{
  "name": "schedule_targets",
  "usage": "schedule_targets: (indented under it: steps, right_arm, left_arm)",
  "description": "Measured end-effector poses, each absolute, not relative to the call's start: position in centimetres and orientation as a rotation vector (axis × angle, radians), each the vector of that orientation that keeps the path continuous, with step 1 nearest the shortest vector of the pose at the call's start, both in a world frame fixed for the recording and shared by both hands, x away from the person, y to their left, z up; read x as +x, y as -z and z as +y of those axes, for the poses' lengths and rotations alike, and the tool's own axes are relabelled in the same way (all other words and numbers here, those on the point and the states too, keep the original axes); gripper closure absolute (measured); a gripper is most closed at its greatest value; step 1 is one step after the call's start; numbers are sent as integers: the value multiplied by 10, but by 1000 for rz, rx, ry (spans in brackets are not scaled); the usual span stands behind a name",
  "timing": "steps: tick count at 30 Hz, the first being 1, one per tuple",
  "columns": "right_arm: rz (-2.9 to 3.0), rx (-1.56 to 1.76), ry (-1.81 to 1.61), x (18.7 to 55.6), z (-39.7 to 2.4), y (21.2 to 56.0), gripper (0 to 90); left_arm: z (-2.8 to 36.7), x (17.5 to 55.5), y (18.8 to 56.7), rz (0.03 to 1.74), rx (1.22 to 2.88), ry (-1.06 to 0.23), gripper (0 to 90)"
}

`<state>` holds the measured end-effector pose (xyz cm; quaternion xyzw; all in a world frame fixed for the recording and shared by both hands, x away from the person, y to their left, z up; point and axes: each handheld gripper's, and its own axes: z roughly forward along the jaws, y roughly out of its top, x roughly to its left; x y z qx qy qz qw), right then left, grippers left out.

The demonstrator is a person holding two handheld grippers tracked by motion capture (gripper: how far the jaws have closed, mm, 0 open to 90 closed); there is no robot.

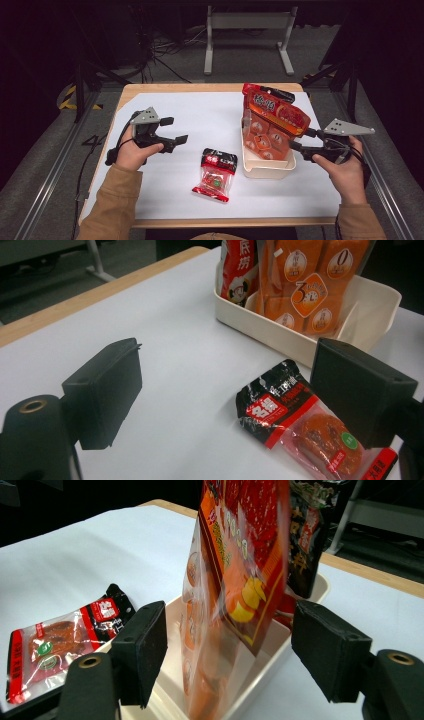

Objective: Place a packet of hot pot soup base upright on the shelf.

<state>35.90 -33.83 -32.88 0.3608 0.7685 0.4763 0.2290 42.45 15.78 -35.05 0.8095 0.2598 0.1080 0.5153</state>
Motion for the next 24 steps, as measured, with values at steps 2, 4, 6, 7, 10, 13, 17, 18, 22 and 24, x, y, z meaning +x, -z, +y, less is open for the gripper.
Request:
schedule_targets:
  steps: [2,4,6,7,10,13,17,18,22,24]
  right_arm:
    - [2110,991,-1307,354,-341,327,314]
    - [2106,995,-1300,351,-343,327,317]
    - [2115,995,-1286,346,-346,326,337]
    - [2122,995,-1282,344,-348,325,363]
    - [2162,967,-1266,340,-351,322,421]
    - [2184,952,-1258,337,-352,320,444]
    - [2210,941,-1254,332,-351,320,445]
    - [2215,940,-1255,331,-351,320,444]
    - [2217,941,-1279,327,-349,319,419]
    - [2214,941,-1285,326,-349,319,411]
  left_arm:
    - [156,426,351,618,1953,-264,141]
    - [152,427,353,617,1966,-240,141]
    - [149,429,354,613,1975,-236,142]
    - [147,429,355,617,1976,-231,142]
    - [143,431,356,610,1989,-215,142]
    - [139,432,357,613,1995,-203,142]
    - [131,435,361,604,2012,-186,142]
    - [129,436,362,604,2016,-178,142]
    - [121,439,367,593,2038,-157,142]
    - [118,441,369,592,2040,-157,142]
